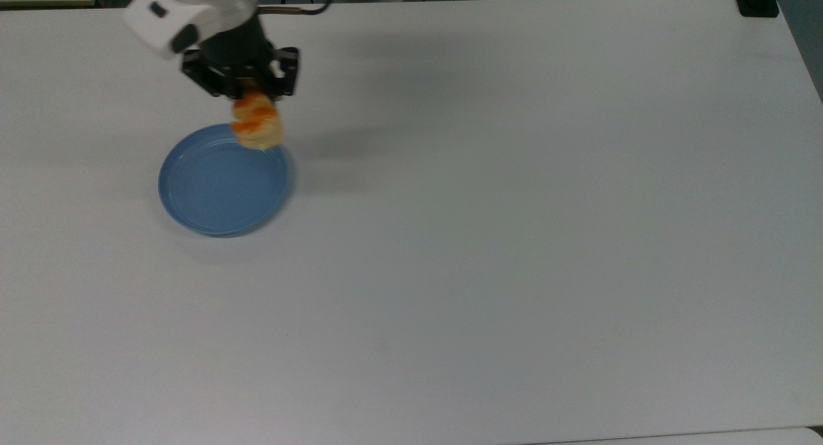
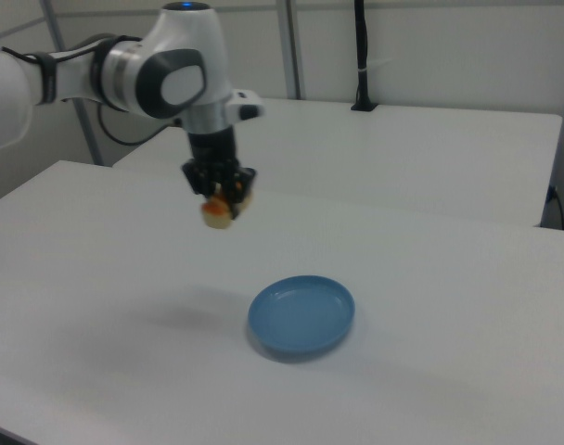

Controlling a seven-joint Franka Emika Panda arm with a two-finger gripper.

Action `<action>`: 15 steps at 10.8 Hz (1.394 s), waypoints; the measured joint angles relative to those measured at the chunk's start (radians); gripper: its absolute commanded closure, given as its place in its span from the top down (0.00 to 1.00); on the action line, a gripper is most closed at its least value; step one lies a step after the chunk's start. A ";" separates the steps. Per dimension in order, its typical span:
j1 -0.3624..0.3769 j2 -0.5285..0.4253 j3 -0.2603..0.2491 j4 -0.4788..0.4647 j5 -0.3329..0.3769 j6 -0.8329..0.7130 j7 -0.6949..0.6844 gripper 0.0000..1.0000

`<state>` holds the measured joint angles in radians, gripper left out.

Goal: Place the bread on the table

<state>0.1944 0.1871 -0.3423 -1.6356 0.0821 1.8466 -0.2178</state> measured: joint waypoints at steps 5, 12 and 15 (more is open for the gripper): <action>0.025 0.019 0.323 -0.050 -0.053 -0.004 0.272 0.43; 0.022 0.074 0.350 -0.283 -0.150 0.216 0.281 1.00; 0.018 0.041 0.350 -0.255 -0.150 0.210 0.333 1.00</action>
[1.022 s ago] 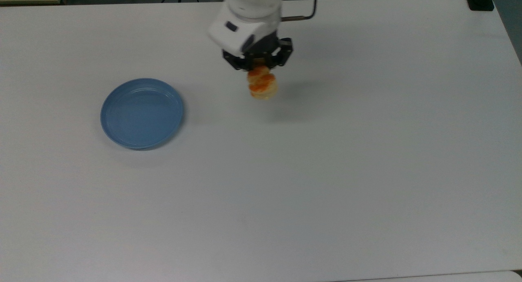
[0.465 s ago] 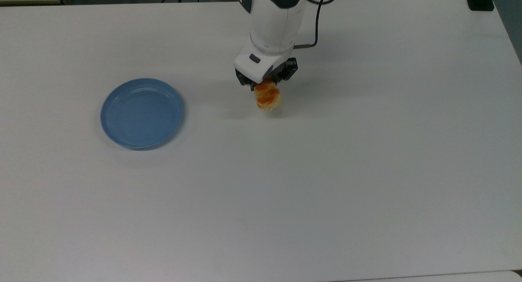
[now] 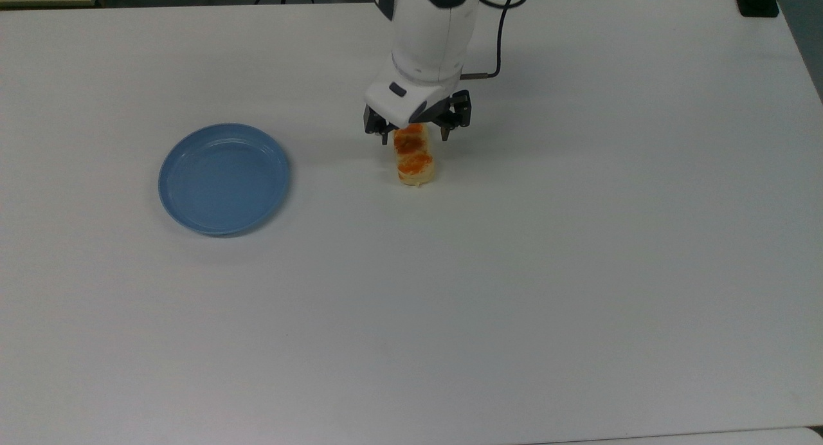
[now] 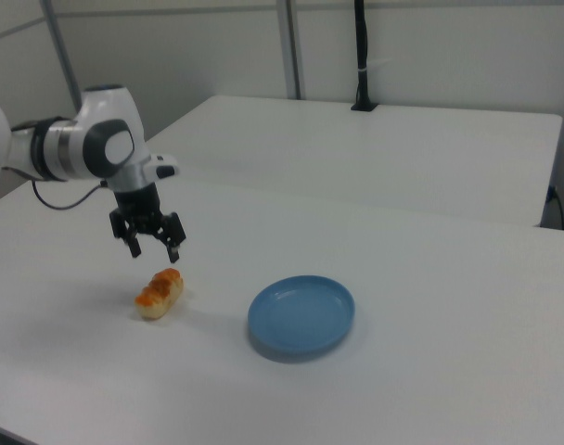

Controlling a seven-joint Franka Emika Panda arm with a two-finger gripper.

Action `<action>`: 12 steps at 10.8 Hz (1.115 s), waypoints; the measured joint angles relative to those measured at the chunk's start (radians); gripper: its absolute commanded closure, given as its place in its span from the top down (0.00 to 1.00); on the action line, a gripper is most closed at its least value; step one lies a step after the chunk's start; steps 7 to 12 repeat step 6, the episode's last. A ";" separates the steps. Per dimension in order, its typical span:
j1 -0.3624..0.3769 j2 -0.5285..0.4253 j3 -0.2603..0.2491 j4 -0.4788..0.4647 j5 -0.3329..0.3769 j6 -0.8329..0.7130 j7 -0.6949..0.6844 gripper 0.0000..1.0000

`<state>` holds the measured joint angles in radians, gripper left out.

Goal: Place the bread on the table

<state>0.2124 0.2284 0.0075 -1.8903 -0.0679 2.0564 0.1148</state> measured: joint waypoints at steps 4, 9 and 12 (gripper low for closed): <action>-0.088 -0.114 0.016 0.193 0.000 -0.246 0.123 1.00; -0.154 -0.152 0.021 0.249 0.000 -0.327 0.124 1.00; -0.154 -0.152 0.021 0.249 0.000 -0.327 0.124 1.00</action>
